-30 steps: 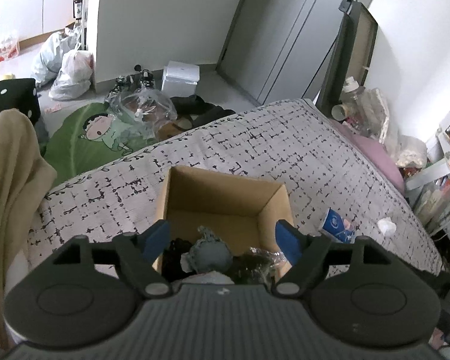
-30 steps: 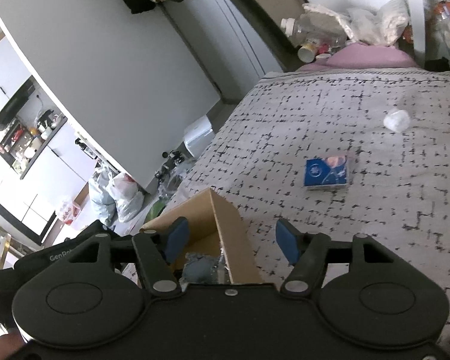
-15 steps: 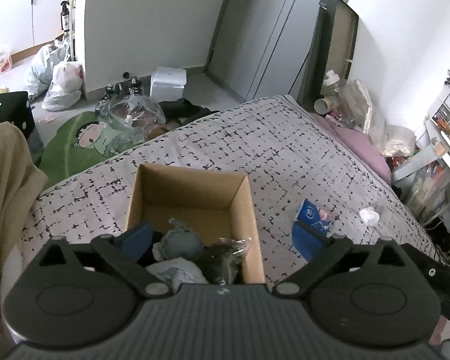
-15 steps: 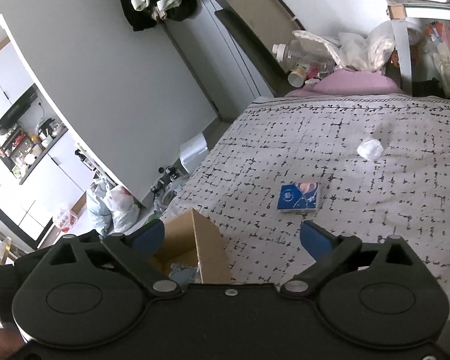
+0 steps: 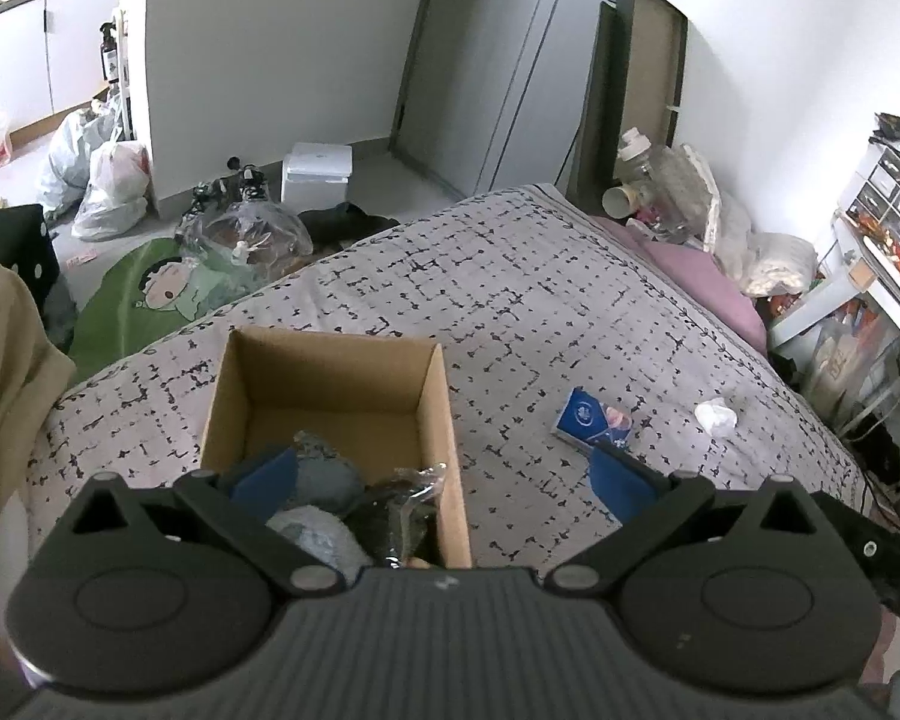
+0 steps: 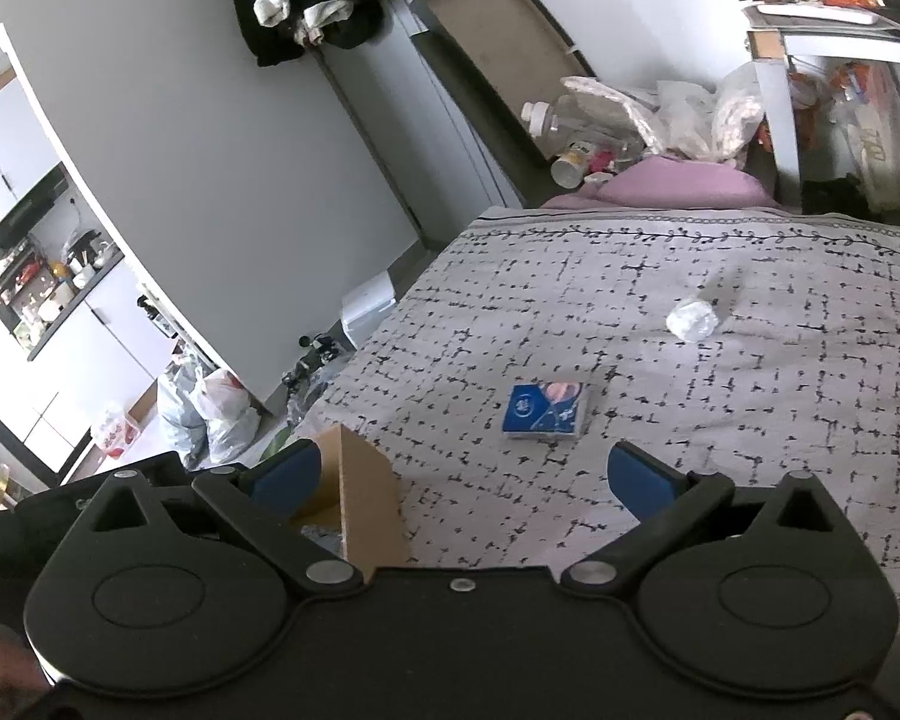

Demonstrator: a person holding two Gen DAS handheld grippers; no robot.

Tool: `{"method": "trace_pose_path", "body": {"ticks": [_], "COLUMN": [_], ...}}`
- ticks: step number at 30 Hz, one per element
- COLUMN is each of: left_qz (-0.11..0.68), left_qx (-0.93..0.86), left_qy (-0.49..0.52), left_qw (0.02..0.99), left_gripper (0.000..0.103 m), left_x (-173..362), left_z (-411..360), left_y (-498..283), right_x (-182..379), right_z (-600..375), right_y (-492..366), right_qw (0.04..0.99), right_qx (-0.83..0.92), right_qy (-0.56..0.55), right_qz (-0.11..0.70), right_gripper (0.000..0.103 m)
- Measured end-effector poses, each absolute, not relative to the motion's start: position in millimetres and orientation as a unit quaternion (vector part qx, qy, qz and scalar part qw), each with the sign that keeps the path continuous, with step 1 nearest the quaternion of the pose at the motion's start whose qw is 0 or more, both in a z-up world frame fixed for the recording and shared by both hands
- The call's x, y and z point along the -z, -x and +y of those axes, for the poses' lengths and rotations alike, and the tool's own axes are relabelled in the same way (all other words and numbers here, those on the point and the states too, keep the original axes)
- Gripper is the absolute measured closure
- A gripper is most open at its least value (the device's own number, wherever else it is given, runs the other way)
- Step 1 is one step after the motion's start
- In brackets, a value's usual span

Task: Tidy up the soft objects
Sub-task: 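Withdraw both grippers and move toward the blue tissue pack and white tissue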

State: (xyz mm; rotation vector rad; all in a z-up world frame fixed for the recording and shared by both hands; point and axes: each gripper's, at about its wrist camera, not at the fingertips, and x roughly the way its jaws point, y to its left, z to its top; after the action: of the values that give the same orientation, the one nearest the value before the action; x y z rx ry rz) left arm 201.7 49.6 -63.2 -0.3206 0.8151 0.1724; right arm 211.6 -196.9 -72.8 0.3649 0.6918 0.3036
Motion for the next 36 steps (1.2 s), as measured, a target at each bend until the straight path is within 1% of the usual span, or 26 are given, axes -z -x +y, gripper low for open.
{"method": "trace_pose_path", "body": {"ticks": [13, 21, 29, 36], "left_qz": [0.403, 0.409, 0.417, 0.413], "left_qx": [-0.078, -0.07, -0.061, -0.051], "left_qy": [0.121, 0.116, 0.115, 0.112], "left_qw": [0.904, 0.902, 0.899, 0.902], "left_gripper": [0.0, 0.0, 0.001, 0.002], "left_x": [63, 67, 77, 88], "left_z": [16, -4, -19, -28], "left_y": [-211, -219, -239, -262], "right_x": [78, 92, 105, 121], "right_z": [-237, -259, -267, -271], "right_y": [-216, -224, -241, -273], "right_qw": [0.918, 0.909, 0.907, 0.902], "right_qx": [-0.127, -0.129, -0.114, -0.096], "right_qy": [-0.176, -0.222, -0.243, -0.257], "right_qz": [0.332, 0.328, 0.325, 0.332], "right_gripper": [0.0, 0.0, 0.0, 0.001]}}
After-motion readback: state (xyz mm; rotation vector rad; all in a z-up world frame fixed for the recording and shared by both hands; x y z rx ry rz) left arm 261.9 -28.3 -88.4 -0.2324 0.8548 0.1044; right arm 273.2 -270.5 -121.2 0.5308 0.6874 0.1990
